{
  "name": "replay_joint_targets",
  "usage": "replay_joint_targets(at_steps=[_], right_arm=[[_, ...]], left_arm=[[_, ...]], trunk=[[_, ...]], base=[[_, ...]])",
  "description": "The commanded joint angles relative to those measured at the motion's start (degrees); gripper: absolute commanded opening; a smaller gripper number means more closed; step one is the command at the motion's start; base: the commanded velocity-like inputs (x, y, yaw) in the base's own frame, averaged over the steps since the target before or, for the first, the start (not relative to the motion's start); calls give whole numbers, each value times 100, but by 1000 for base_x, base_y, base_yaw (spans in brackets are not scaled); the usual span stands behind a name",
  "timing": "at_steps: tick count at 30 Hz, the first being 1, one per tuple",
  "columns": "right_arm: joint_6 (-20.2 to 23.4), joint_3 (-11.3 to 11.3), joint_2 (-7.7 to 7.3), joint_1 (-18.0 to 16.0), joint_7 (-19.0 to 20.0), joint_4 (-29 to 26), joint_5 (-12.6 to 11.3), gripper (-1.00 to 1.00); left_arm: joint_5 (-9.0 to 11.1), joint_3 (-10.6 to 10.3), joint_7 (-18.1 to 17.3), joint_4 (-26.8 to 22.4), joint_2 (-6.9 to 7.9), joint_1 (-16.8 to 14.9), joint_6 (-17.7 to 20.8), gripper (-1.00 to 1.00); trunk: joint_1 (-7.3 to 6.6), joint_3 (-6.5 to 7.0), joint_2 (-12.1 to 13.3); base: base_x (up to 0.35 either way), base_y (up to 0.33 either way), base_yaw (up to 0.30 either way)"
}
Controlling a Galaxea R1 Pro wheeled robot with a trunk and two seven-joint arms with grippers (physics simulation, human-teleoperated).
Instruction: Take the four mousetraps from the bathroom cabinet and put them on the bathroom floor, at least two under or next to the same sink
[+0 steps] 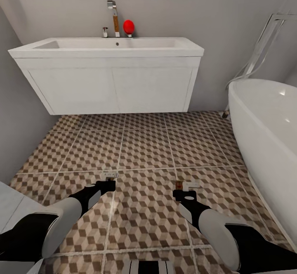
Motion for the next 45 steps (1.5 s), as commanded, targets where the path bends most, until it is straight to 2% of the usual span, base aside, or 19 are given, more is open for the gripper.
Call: replay_joint_targets(at_steps=[1, 14, 30, 45], right_arm=[[-22, -49, 1, -4, -21, 7, 44, -100], [-22, -49, 1, -4, -25, 7, 44, -100], [-22, -49, 1, -4, -25, 7, 44, -100], [-22, -49, 1, -4, -21, 7, 44, -100]], left_arm=[[36, -42, -19, 1, 2, -3, -2, -100], [35, -42, -19, 1, -1, -3, -2, -100], [31, -42, -19, 1, -7, -3, -2, -100], [33, -42, -19, 1, -6, -3, -2, -100]], trunk=[[-1, -14, -2], [-1, -135, -2], [-1, -157, -2], [-1, -279, -2]], base=[[0, 0, 0], [0, 0, 0], [0, 0, 0], [0, 0, 0]])
